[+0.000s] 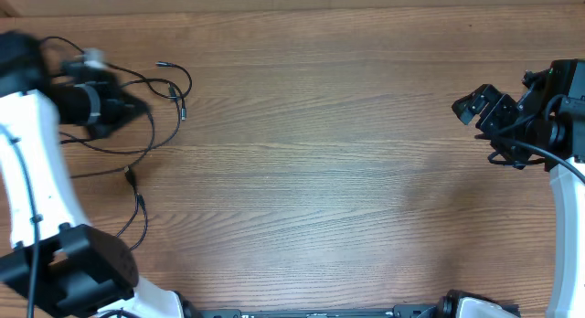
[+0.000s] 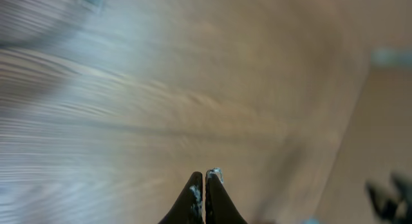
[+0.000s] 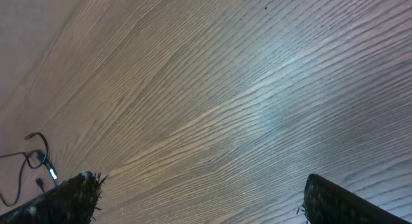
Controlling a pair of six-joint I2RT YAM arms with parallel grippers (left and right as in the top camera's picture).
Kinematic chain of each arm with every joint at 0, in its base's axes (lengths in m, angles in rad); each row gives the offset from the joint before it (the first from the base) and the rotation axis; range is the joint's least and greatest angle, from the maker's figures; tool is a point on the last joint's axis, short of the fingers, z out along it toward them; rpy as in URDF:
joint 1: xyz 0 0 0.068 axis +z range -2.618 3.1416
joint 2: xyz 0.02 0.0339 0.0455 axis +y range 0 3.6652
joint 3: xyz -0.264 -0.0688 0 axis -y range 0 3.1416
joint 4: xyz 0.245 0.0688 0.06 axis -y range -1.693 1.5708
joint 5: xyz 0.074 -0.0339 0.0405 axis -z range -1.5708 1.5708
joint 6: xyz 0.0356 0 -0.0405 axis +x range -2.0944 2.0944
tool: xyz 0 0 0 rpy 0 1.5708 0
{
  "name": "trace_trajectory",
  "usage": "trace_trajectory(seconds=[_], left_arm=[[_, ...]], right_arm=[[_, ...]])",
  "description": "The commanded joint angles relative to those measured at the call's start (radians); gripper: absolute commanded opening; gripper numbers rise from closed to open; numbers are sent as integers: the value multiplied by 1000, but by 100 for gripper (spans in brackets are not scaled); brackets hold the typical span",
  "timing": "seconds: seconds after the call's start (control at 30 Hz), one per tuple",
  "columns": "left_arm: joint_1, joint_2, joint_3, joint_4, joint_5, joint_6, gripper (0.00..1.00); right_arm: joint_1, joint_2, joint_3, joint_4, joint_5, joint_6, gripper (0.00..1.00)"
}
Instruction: Untangle cables
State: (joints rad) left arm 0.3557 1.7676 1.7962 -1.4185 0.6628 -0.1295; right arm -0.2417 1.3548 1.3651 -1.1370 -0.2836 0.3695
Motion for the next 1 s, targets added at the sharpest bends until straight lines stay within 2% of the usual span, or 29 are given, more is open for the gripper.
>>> trace_trajectory(seconds=[0.0, 0.17, 0.3, 0.43, 0.57, 0.6, 0.63, 0.7, 0.8, 0.83, 0.87, 0.9, 0.93, 0.97], left_arm=[[-146, -27, 18, -33, 28, 79, 4], [-313, -32, 18, -51, 18, 77, 5], [-397, -54, 18, -82, -49, 63, 4], [-430, -122, 18, -86, -131, 24, 5], [-428, -274, 19, -71, -170, 17, 7], [-428, -310, 19, -69, -200, 17, 10], [-428, -341, 19, -69, -230, 16, 18], [-428, -402, 19, -72, -309, -8, 39], [-428, -484, 19, -77, -427, -64, 44], [-428, -503, 19, -77, -453, -80, 49], [-428, -516, 19, -77, -467, -88, 59], [-428, -526, 19, -77, -476, -88, 74], [-428, -533, 19, -76, -484, -88, 100], [-428, -541, 19, -76, -502, -88, 100]], right_arm=[[-1, -10, 29, 5, 7, 1, 100], [-1, -10, 29, 5, 7, 1, 100], [-1, -10, 29, 5, 7, 1, 100], [-1, -10, 29, 5, 7, 1, 100], [-1, -10, 29, 14, 12, 1, 100], [-1, -10, 29, 20, 14, 1, 100], [-1, -10, 29, 20, 14, 1, 100], [-1, -10, 29, 20, 14, 1, 100], [-1, -10, 29, 19, -18, 2, 100], [-1, -10, 29, 20, -37, 2, 100], [-1, -10, 29, 21, -64, 2, 100], [-1, -10, 29, 18, -82, 2, 100], [-1, -10, 29, 5, -103, 2, 100], [-1, -10, 29, -11, -131, 2, 100]])
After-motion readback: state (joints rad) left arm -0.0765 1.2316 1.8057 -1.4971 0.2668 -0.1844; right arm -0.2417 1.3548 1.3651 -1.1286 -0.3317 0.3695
